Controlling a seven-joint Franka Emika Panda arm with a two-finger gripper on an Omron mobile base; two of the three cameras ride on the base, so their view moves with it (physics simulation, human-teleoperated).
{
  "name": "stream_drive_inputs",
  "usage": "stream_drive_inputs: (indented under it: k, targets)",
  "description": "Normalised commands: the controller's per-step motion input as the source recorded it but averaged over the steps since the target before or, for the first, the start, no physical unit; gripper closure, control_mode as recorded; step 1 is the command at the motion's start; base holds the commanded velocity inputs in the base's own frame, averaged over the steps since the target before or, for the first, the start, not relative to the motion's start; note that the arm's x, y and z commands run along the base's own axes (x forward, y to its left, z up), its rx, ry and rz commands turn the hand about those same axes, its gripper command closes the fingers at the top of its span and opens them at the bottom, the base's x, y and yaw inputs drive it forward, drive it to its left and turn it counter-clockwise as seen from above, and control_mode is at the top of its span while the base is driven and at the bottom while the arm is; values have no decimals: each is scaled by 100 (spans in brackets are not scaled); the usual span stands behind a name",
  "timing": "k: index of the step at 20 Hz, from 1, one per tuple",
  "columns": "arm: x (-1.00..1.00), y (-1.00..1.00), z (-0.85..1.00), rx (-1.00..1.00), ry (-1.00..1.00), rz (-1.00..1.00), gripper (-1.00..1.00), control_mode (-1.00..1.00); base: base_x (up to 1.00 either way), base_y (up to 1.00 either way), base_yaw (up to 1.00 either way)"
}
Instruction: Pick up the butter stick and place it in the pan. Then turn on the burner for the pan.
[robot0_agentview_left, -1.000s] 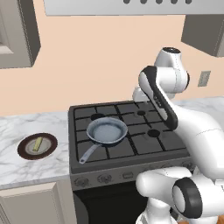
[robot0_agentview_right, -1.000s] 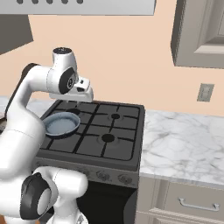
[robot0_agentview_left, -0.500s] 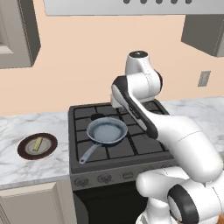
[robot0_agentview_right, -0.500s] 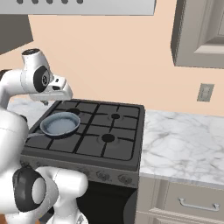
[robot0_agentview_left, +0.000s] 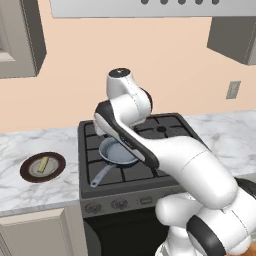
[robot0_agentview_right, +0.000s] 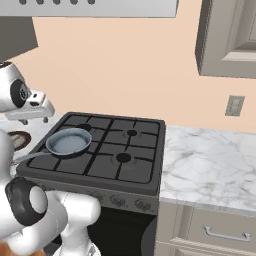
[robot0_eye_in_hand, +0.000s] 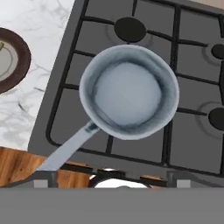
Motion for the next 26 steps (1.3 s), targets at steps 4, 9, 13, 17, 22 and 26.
stream_drive_inputs:
  k: [4,9,13,17,22,26]
  targets:
    - [1,100,-25,0,0,2,-100,-100,0,0,0]
    - [2,98,-40,0,1,2,-100,-100,0,0,0]
    - [-8,78,-41,0,3,11,-100,-100,0,0,0]
    - [1,70,-21,0,0,1,-100,-100,0,0,0]
    - [13,27,-11,1,0,2,-100,-100,0,0,0]
    - [25,22,-21,2,0,4,-100,-100,0,0,0]
